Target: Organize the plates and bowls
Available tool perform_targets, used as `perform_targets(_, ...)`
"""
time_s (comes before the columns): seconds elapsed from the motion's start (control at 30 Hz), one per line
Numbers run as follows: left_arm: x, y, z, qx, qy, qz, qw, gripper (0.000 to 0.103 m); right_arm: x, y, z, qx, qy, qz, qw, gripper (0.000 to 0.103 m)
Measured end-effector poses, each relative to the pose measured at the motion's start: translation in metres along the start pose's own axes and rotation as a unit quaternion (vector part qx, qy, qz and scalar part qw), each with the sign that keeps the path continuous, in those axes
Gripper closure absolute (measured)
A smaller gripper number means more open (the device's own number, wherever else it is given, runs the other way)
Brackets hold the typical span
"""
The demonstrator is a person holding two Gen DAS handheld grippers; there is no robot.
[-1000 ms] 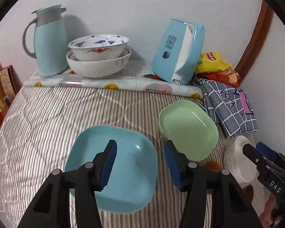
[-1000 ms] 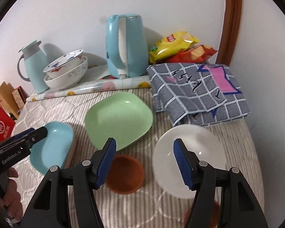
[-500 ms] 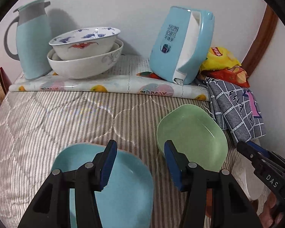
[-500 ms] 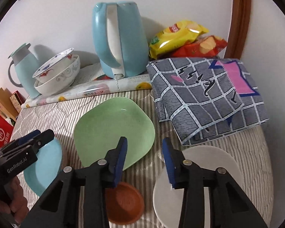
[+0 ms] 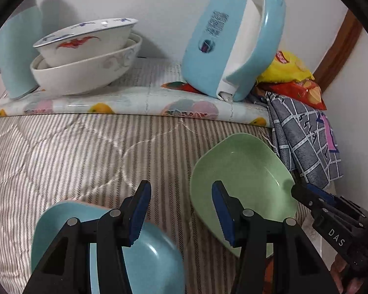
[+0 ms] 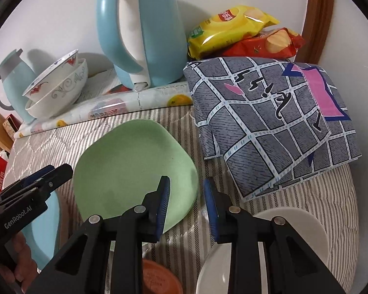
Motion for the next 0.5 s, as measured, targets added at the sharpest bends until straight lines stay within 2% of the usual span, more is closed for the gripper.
perform_targets(0.27,-0.008,0.0,-0.019,0.014,0.0,0.005,0.9999,0.057,-0.002,0.001,-0.017,0.015,0.011,0.005,1.0,0.079)
perform_targets(0.47,-0.011,0.001,-0.031,0.021,-0.007,-0.001,0.9998,0.068,0.001,0.0,-0.026,0.03,0.024,0.016,0.999,0.079)
perform_targets(0.5,-0.012,0.001,-0.033,0.023,-0.01,-0.004,0.9997,0.072,0.002,0.001,-0.026,0.033,0.027,0.02,0.999,0.079)
Point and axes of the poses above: each gripper's, at about its wrist camera, not at the fingertips, and z roughly against the way its jaws point, x to its left, y to its underside, the point moved 8 cm from there along -z, roughly the way its jaws point, and after that the axes turned 11 degrees about z, right-handed, at the moved point
